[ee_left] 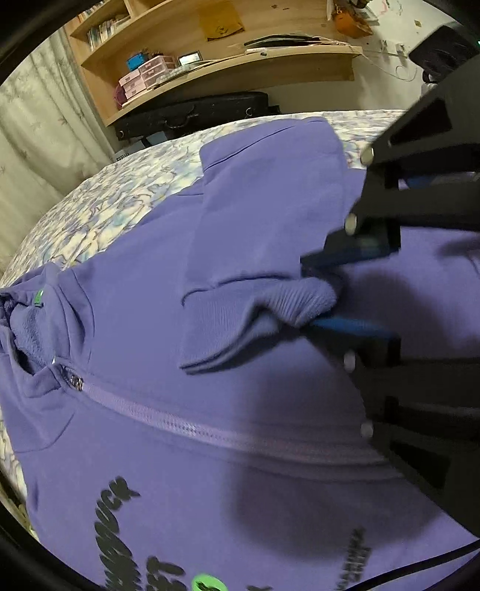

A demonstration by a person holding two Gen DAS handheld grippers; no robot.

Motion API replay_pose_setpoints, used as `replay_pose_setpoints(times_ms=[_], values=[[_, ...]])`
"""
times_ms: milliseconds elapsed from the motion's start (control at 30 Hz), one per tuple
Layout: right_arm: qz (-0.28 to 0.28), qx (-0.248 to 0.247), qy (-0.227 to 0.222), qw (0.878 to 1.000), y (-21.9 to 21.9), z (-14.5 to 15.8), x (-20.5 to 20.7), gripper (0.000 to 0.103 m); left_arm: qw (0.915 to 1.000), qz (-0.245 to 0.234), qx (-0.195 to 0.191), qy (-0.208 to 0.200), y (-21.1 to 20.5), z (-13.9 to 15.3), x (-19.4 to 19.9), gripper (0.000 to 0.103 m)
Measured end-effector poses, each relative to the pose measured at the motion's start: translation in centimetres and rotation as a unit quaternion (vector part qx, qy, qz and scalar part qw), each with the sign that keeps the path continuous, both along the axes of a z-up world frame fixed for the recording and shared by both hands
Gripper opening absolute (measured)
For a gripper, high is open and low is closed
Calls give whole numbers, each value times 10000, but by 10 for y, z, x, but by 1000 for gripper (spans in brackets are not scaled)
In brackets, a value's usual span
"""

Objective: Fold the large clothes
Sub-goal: 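Fold the held sleeve across the hoodie front toward the zipper with the right tool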

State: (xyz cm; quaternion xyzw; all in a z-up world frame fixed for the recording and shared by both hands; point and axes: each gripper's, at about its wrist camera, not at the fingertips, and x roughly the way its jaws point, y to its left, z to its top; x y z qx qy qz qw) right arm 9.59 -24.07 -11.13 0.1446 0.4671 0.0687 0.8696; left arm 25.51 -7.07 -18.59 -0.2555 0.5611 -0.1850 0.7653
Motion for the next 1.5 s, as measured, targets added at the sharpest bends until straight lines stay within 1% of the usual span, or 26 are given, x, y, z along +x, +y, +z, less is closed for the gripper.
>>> replay_pose_setpoints(times_ms=[67,100,133,167,200,233,300,367,467,500,567,633,700,733,800,833,900,967,1100,1267,1333,1367,1400,1433,1467,1500], values=[[-10,82,13,10000,-2,-1,0,71,9998,29,180,-1,-4,2,5,11],[-31,97,18,9999,-3,-1,0,70,9993,7,366,-89,-7,7,6,11],[-57,94,14,9999,-4,-1,0,70,9970,-46,716,-304,-13,17,6,10],[-69,89,7,9999,-3,-1,-1,70,9914,-108,1119,-665,-19,32,3,10],[-83,83,3,9999,-4,-1,-2,70,9862,-149,1356,-942,-21,45,1,10],[-101,72,-6,9999,-5,0,-3,70,9780,-174,1636,-1280,-22,62,-3,10],[-104,49,-20,9999,-5,1,-5,70,9567,-82,2175,-1934,-15,97,-11,10],[-97,25,-31,9999,-5,2,-5,70,9426,16,2444,-2274,-3,119,-13,10],[-84,-52,-66,9999,-2,3,-7,70,9233,207,2884,-2530,23,136,-9,10],[-78,-98,-70,9999,0,4,-7,70,9203,254,2981,-2520,33,135,-6,11],[-35,-226,-78,9997,4,5,-6,70,9237,260,3006,-2363,54,126,-2,12],[-5,-438,-70,9990,8,6,-3,70,9269,222,3106,-2097,70,104,5,14],[-2,-685,-50,9976,9,8,0,70,9309,67,3217,-1728,83,73,9,27],[28,-734,-16,9973,8,9,2,70,9357,-8,3204,-1475,90,58,11,29],[113,-562,48,9983,1,12,8,70,9485,-75,2983,-1064,107,36,13,37],[131,-415,67,9990,-6,15,12,70,9520,-42,2902,-977,112,31,11,42],[72,-194,139,9997,-20,20,22,70,9620,168,2587,-860,127,27,12,61],[-65,-89,202,9997,-34,24,35,70,9694,410,2280,-811,144,26,16,68],[-279,-140,297,9991,-55,29,73,71,9778,463,1910,-723,153,20,30,68],[-452,-205,376,9981,-72,20,130,70,9758,225,2051,-721,133,12,52,68],[-526,-376,406,9971,-75,13,153,70,9729,285,2180,-722,127,11,60,67],[-540,-443,458,9965,-76,8,163,70,9708,318,2264,-721,123,10,65,60],[-523,-435,545,9962,-76,0,174,70,9697,295,2320,-709,120,10,69,48],[-521,-380,674,9956,-78,-9,184,70,9693,259,2343,-704,118,10,71,43],[-509,-300,769,9953,-79,-16,189,70,9673,182,2422,-728,112,12,74,28],[-430,-188,874,9951,-80,-26,196,54,9641,147,2533,-779,109,14,76,7]])
